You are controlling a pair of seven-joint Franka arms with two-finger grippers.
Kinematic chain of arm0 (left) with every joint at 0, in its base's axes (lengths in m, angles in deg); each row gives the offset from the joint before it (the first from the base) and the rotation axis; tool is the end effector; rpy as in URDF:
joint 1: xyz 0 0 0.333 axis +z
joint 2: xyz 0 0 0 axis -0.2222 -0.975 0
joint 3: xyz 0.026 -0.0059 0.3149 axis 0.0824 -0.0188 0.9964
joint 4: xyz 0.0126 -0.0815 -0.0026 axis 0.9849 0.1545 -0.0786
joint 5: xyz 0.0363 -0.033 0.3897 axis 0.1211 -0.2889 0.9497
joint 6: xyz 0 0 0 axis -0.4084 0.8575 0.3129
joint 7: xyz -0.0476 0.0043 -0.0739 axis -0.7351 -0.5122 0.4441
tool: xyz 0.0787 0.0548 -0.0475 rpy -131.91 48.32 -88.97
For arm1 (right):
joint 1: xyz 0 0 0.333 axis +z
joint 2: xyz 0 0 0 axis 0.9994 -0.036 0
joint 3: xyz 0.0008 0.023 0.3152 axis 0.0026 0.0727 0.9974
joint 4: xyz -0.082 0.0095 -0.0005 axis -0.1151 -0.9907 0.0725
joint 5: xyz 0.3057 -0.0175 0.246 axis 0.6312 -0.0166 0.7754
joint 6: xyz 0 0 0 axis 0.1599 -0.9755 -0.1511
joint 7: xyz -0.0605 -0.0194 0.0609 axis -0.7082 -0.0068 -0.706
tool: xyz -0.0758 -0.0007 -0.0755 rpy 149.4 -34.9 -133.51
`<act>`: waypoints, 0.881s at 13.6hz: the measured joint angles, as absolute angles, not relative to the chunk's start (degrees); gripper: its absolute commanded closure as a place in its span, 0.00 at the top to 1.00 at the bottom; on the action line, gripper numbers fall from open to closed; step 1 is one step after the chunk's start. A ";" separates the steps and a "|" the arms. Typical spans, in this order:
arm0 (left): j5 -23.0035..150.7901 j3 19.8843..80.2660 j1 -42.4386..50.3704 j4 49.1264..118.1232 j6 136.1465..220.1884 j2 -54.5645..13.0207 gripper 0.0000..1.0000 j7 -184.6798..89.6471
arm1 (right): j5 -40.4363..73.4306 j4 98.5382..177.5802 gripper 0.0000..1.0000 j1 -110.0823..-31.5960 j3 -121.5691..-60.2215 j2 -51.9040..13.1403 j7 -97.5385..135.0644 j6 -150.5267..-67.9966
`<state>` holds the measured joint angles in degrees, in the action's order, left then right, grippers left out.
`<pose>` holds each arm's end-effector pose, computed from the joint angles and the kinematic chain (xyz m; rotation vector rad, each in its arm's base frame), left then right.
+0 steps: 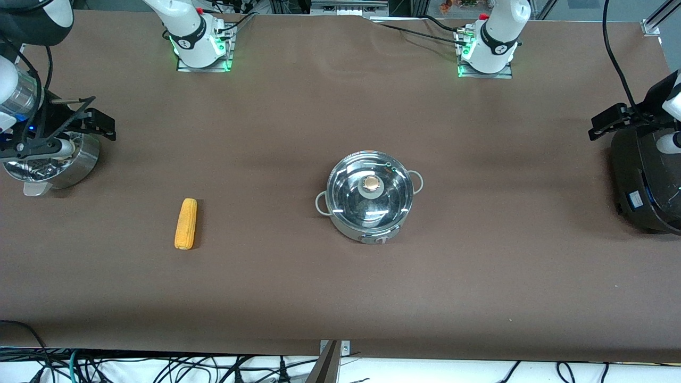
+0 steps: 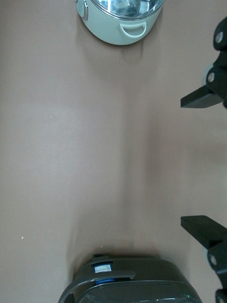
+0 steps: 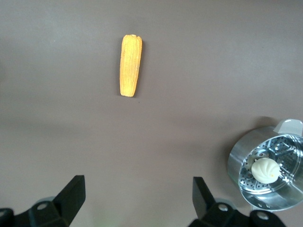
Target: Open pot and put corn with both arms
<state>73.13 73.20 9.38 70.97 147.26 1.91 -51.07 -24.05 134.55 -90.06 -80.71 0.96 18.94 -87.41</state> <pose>0.5628 0.0133 0.6155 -3.1282 -0.1183 0.1040 0.5703 0.0186 0.5551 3.0749 0.2111 -0.1348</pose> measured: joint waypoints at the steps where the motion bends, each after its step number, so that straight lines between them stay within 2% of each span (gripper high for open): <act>1: 73.13 73.19 9.38 70.96 147.26 1.91 1.00 -51.07 | -23.99 134.53 1.00 -90.06 -80.71 0.21 18.94 -88.08; 8: 73.01 72.74 9.26 70.93 147.26 1.74 1.00 -51.07 | -21.37 134.46 1.00 -90.19 -80.84 -8.29 18.96 -96.13; 12: 73.00 70.43 11.12 70.91 147.26 1.43 1.00 -51.10 | -21.23 134.71 1.00 -90.17 -80.85 -16.23 18.97 -105.94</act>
<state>73.00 70.43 11.12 70.91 147.26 1.43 -51.10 -21.23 134.71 -90.17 -80.85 -16.23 18.97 -105.94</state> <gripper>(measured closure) 0.000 0.000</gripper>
